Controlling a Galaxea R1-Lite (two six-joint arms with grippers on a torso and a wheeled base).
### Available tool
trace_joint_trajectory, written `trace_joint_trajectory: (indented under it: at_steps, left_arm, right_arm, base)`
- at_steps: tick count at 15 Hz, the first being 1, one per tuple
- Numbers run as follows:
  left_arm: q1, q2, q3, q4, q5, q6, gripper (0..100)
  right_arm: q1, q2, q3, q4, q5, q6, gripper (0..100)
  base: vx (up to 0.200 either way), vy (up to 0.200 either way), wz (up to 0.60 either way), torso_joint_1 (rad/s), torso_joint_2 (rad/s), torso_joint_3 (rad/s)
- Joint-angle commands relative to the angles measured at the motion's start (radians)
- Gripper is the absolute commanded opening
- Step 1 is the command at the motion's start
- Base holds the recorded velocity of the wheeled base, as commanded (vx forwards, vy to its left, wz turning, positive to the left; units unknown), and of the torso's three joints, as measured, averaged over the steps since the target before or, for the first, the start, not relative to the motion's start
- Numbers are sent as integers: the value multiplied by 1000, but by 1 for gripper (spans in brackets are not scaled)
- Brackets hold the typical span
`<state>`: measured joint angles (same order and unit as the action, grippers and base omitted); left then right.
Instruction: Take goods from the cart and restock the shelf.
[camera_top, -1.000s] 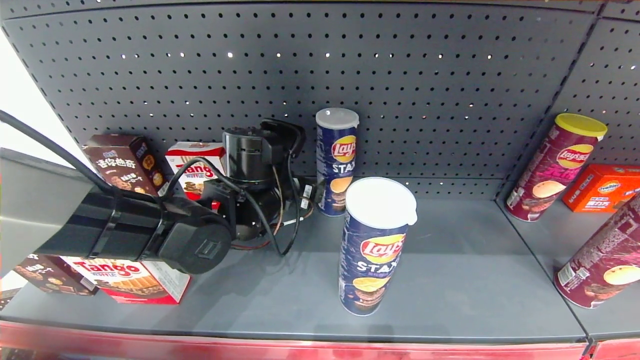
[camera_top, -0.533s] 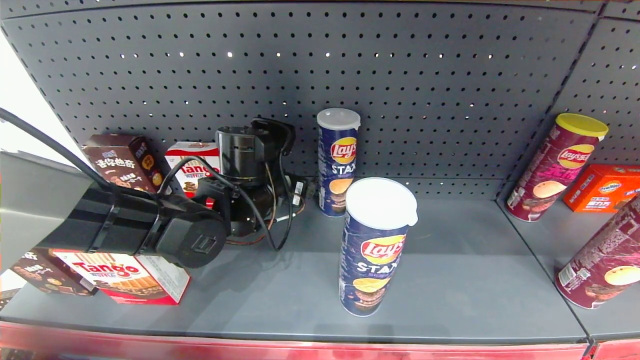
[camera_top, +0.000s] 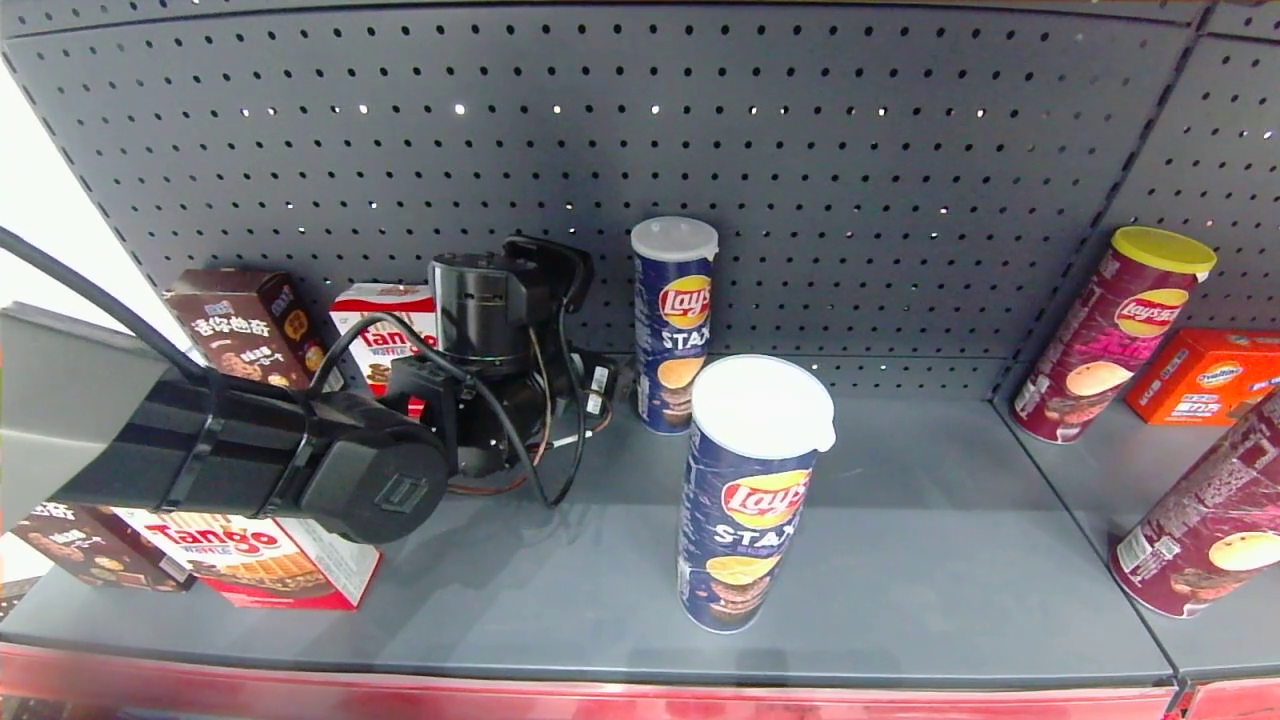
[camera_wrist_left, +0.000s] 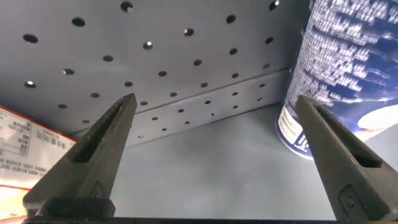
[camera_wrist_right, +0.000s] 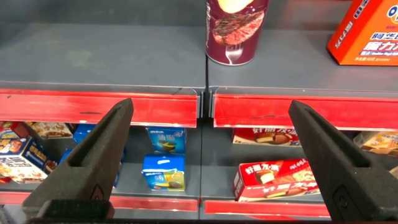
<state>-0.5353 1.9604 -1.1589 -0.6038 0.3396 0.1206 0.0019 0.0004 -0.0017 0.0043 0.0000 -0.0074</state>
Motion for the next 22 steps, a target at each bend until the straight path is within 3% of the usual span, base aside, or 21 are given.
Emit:
trace_joint_trajectory:
  at_steps: [1, 8, 13, 22]
  left_arm:
    - [0, 9, -8, -1, 1, 1, 100]
    - [-26, 63, -36, -2, -13, -3, 100]
    - [-28, 46, -13, -54, -10, 4, 100]
    - [-37, 31, 12, -57, -10, 2, 100]
  right_arm:
    - [0, 0, 0, 0, 0, 0, 100]
    - [0, 0, 0, 0, 0, 0, 100]
    - [1, 0, 0, 0, 0, 0, 100]
    - [1, 0, 0, 0, 0, 0, 100]
  base:
    - [0, 0, 0, 0, 0, 0]
    - [0, 0, 0, 0, 0, 0]
    - [0, 0, 0, 0, 0, 0]
    - [0, 0, 0, 0, 0, 0]
